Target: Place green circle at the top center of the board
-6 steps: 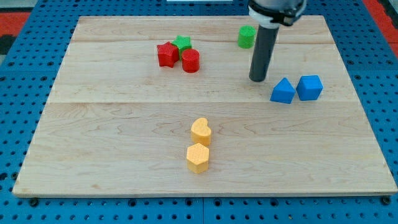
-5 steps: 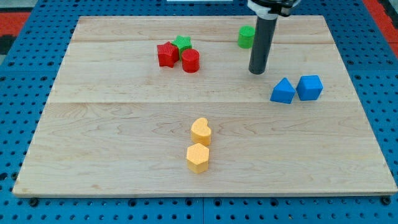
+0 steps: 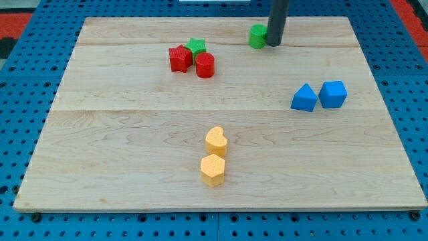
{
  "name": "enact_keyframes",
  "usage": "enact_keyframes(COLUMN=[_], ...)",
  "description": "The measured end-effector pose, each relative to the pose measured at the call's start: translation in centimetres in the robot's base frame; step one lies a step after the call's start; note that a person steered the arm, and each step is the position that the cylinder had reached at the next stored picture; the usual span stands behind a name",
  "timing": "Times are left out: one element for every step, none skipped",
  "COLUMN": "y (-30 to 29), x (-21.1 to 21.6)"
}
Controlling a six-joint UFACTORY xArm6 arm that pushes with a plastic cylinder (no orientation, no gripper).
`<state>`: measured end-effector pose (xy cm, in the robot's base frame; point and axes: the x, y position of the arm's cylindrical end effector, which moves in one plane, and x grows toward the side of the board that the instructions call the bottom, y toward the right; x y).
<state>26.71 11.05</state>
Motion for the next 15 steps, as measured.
enact_keyframes(y=[-0.1,-2.6,-11.1,-8.4,-10.2,-13.2,-20.4,-24.1,-30.3,-35.3,-34.7,-32.3,-28.4,-16.1,-13.3], x=[-1.1,-2.1,-5.2,-5.6,-7.4,-7.4,-6.0,0.5,-0.4,-5.6,-7.6,-7.6,-7.4,-5.9,1.9])
